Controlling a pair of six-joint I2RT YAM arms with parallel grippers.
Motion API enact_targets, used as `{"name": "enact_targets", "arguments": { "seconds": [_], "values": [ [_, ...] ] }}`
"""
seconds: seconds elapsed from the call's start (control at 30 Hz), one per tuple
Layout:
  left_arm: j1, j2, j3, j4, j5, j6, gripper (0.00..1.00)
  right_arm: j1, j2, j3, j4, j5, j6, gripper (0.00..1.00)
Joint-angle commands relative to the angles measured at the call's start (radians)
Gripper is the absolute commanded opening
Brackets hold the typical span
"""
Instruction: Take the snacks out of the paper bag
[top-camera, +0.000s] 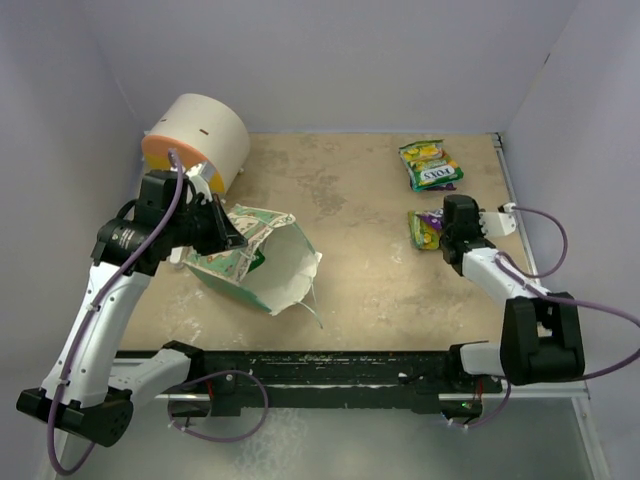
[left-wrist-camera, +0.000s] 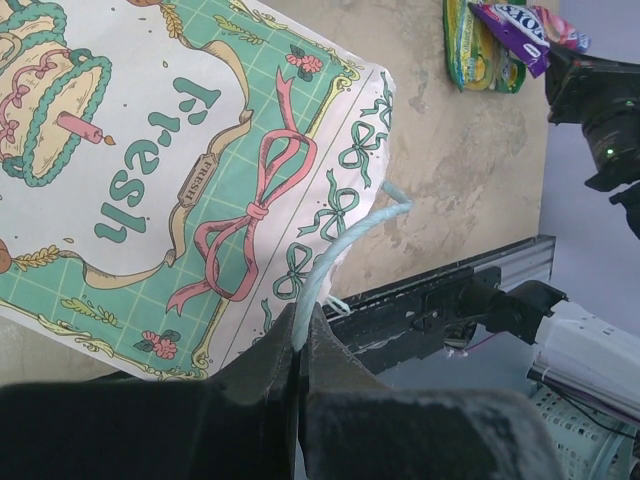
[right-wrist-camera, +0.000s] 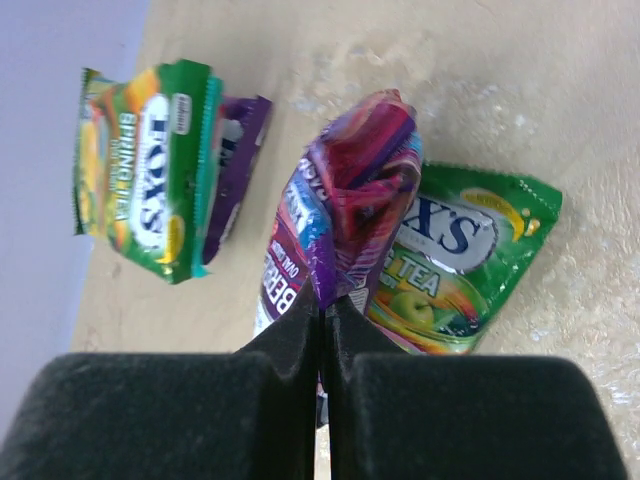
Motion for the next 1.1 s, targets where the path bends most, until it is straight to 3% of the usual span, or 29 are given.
{"name": "enact_targets", "arguments": {
  "seconds": [0.0, 0.07, 0.33, 0.43, 0.8, 1.07],
  "values": [
    [0.0, 0.004, 0.044, 0.002, 0.011, 0.025, 0.0, -0.003, 0.044, -0.047, 0.144, 0.055, 0.153, 0.0],
    [0.0, 0.004, 0.039, -0.001, 0.011, 0.025, 0.0, -0.003, 0.059, -0.087, 0.2, 0.037, 0.166, 0.0],
    [0.001, 0.009, 0.031, 0.008, 0.014, 0.018, 0.0, -0.003, 0.093, -0.155, 0.166, -0.034, 0.307, 0.0],
    [0.0, 0.008, 0.029, 0.012, 0.015, 0.012, 0.0, -0.002, 0.082, -0.181, 0.174, -0.073, 0.319, 0.05],
    [0.0, -0.03, 0.001, 0.008, 0.033, 0.004, 0.0, -0.002, 0.024, -0.231, 0.016, -0.241, 0.197, 0.4],
    [0.0, -0.041, -0.013, 0.022, 0.068, 0.008, 0.0, -0.003, -0.28, -0.268, -0.178, -0.276, -0.051, 0.72]
  ]
}}
